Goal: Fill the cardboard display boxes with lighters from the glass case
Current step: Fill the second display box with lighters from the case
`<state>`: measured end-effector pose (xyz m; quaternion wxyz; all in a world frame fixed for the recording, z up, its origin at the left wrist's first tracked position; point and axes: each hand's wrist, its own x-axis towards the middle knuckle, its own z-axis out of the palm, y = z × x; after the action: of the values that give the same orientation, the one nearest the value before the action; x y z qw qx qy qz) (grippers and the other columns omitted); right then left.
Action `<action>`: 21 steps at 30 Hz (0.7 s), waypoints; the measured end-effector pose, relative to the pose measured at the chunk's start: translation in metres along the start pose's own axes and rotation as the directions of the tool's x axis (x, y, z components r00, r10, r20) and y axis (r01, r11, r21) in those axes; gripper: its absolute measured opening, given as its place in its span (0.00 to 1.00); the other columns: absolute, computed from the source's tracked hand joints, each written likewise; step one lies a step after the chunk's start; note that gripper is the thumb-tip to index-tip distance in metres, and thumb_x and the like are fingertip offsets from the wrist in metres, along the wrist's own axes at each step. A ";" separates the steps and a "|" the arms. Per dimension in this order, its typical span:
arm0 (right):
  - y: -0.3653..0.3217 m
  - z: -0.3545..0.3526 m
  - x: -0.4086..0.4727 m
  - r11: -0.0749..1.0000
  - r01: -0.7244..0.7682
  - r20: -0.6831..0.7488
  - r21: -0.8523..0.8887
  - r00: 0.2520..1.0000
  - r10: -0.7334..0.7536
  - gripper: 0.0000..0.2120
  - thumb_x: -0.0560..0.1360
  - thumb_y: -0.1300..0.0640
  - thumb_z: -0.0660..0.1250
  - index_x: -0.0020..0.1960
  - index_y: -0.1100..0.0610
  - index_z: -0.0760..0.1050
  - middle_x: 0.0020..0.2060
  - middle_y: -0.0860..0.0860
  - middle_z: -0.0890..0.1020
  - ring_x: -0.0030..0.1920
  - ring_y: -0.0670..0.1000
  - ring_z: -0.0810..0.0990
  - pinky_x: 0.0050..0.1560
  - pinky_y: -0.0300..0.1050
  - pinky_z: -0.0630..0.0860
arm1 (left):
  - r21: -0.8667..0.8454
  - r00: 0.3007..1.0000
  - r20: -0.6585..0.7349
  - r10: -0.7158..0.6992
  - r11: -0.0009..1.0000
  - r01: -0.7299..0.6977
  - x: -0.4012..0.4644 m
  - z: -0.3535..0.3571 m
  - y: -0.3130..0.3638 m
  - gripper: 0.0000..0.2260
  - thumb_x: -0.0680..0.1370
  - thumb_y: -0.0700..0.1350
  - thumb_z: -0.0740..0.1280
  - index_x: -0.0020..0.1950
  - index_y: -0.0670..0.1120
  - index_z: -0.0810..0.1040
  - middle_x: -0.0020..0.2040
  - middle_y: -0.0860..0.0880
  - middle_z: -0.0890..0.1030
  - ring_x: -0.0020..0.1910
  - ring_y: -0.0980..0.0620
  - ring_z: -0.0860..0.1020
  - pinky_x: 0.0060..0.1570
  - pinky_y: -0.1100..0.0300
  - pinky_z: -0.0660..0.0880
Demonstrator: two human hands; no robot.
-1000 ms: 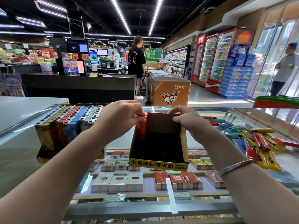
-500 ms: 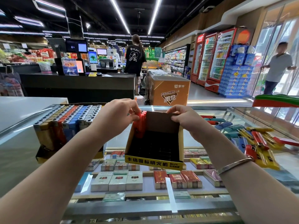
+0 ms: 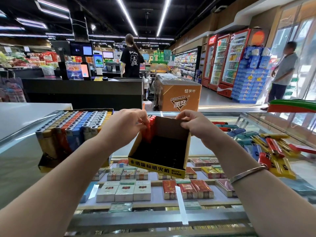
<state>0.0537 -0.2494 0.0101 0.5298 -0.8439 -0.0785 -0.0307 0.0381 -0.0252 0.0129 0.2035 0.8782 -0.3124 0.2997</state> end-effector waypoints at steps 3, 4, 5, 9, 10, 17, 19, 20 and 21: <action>0.000 0.000 0.000 1.000 -0.001 0.009 0.000 1.000 0.001 0.17 0.77 0.70 0.57 0.42 0.51 0.74 0.42 0.51 0.76 0.41 0.48 0.74 0.33 0.34 0.69 | 0.024 1.000 -0.016 -0.012 1.000 0.013 -0.001 0.003 0.001 0.03 0.72 0.39 0.71 0.43 0.47 0.81 0.44 0.52 0.81 0.39 0.55 0.77 0.37 0.67 0.71; 0.000 0.000 0.000 1.000 -0.002 0.011 0.001 1.000 0.002 0.17 0.77 0.70 0.57 0.42 0.51 0.74 0.42 0.51 0.76 0.42 0.48 0.74 0.33 0.35 0.69 | 0.023 1.000 -0.018 -0.023 0.999 0.024 -0.001 0.004 0.001 0.03 0.73 0.40 0.71 0.44 0.47 0.80 0.45 0.53 0.80 0.39 0.56 0.76 0.36 0.68 0.69; 0.000 0.000 0.000 1.000 -0.001 0.013 0.003 1.000 0.001 0.17 0.77 0.70 0.57 0.42 0.51 0.74 0.42 0.51 0.76 0.42 0.48 0.74 0.34 0.35 0.69 | 0.019 0.999 -0.014 -0.037 0.999 0.037 -0.001 0.005 0.001 0.02 0.73 0.40 0.70 0.44 0.47 0.80 0.48 0.54 0.78 0.40 0.56 0.75 0.37 0.67 0.70; -0.001 -0.001 -0.001 1.000 -0.004 0.021 0.013 1.000 0.003 0.16 0.77 0.70 0.57 0.42 0.51 0.74 0.43 0.52 0.77 0.43 0.50 0.74 0.37 0.38 0.71 | -0.170 0.982 0.079 -0.173 0.968 0.184 -0.001 0.010 -0.001 0.06 0.76 0.39 0.66 0.45 0.49 0.76 0.51 0.53 0.76 0.38 0.61 0.77 0.36 0.70 0.73; 0.000 -0.001 0.000 1.000 -0.004 0.018 0.016 1.000 0.004 0.16 0.78 0.70 0.57 0.42 0.51 0.74 0.43 0.52 0.77 0.43 0.50 0.75 0.38 0.39 0.72 | -0.236 0.970 0.133 -0.205 0.944 0.232 -0.002 0.011 -0.001 0.06 0.76 0.39 0.65 0.46 0.50 0.75 0.51 0.52 0.78 0.36 0.60 0.78 0.35 0.67 0.75; 0.005 -0.003 0.002 0.999 0.032 -0.136 0.031 0.990 -0.027 0.18 0.76 0.72 0.58 0.39 0.52 0.76 0.42 0.51 0.77 0.45 0.50 0.75 0.40 0.38 0.74 | -0.490 0.916 0.250 -0.314 0.775 0.399 0.000 0.017 0.003 0.22 0.72 0.42 0.71 0.59 0.58 0.66 0.58 0.52 0.72 0.43 0.52 0.79 0.35 0.63 0.78; 0.005 -0.004 0.002 0.999 0.024 -0.160 0.033 0.987 -0.018 0.18 0.75 0.72 0.59 0.38 0.51 0.77 0.46 0.53 0.78 0.51 0.53 0.75 0.51 0.45 0.76 | -0.510 0.862 0.352 -0.364 0.698 0.503 0.002 0.022 0.003 0.29 0.72 0.41 0.70 0.68 0.52 0.61 0.60 0.51 0.68 0.46 0.50 0.78 0.32 0.63 0.78; 0.005 -0.004 0.002 0.999 0.022 -0.164 0.034 0.986 -0.016 0.18 0.75 0.72 0.59 0.38 0.51 0.77 0.47 0.54 0.78 0.53 0.54 0.75 0.56 0.48 0.76 | -0.508 0.830 0.406 -0.383 0.661 0.553 0.003 0.025 0.002 0.31 0.73 0.40 0.69 0.71 0.49 0.58 0.60 0.50 0.68 0.48 0.49 0.78 0.33 0.61 0.78; 0.006 -0.004 0.001 0.999 0.022 -0.168 0.030 0.986 -0.017 0.18 0.75 0.71 0.60 0.38 0.51 0.77 0.48 0.54 0.78 0.54 0.55 0.75 0.58 0.50 0.75 | -0.509 0.804 0.447 -0.393 0.627 0.590 0.003 0.028 0.000 0.32 0.74 0.39 0.68 0.73 0.47 0.57 0.60 0.50 0.68 0.49 0.47 0.78 0.34 0.59 0.79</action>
<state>0.0560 -0.2551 0.0068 0.5477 -0.8289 -0.0422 -0.1056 0.0511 -0.0424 -0.0057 0.5093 0.8443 -0.1650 -0.0231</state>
